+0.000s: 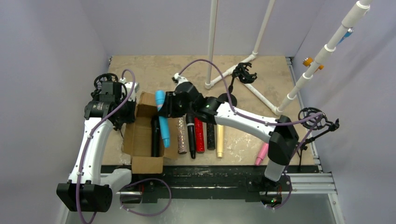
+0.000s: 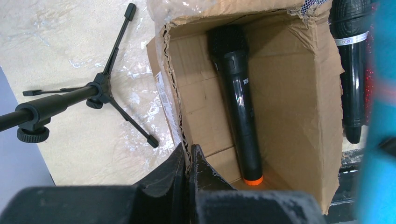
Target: Attach the microphones to the stand
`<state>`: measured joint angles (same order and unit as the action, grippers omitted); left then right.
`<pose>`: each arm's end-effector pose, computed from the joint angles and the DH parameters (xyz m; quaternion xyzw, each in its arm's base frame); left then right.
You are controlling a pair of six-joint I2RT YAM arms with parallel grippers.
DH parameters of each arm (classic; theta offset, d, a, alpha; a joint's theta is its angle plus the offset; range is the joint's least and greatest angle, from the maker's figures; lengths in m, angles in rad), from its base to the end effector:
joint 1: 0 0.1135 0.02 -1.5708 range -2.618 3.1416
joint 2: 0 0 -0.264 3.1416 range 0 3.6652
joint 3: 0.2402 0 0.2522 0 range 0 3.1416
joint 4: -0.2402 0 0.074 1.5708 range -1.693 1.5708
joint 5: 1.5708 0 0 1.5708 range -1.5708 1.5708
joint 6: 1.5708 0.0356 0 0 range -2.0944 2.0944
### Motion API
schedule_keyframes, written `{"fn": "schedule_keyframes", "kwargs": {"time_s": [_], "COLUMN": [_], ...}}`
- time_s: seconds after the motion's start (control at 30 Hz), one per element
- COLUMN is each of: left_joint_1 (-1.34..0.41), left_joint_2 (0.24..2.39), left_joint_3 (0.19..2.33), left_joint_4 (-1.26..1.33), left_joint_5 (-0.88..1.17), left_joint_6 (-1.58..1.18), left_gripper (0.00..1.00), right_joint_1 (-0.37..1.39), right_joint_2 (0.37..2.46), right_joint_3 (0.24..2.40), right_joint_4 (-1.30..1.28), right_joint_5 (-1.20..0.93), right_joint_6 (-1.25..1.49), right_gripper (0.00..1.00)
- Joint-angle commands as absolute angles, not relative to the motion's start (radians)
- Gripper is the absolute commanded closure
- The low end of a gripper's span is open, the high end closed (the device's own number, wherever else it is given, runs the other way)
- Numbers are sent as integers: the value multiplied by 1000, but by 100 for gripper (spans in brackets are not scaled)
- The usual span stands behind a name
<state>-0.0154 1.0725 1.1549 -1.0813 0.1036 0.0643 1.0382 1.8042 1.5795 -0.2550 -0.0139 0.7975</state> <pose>0.1922 -0.0066 0.3334 0.0528 0.9568 -0.0428 0.2828 0.2181 0.3711 0.3237 -0.1062 0.8482 0.4157 0.3105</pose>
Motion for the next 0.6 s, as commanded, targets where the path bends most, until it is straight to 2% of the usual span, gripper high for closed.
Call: {"fn": "schedule_keyframes", "kwargs": {"time_s": [0.0, 0.3, 0.57], "left_joint_1": [-20, -20, -19], "left_joint_2": [1059, 1052, 1049], "left_joint_3": [1179, 1184, 1185], "left_joint_4": [-1061, -1073, -1079], "left_joint_5": [98, 116, 123], "left_joint_6": [85, 82, 86], "left_gripper": [100, 100, 100], "right_joint_1": [928, 791, 684], "right_joint_2": [1653, 1519, 1367], "right_joint_3": [1444, 1208, 981], "right_joint_4": [-286, -458, -474], "right_joint_5": [-31, 169, 250], "right_joint_6": [726, 596, 608], "right_gripper": [100, 100, 100]}}
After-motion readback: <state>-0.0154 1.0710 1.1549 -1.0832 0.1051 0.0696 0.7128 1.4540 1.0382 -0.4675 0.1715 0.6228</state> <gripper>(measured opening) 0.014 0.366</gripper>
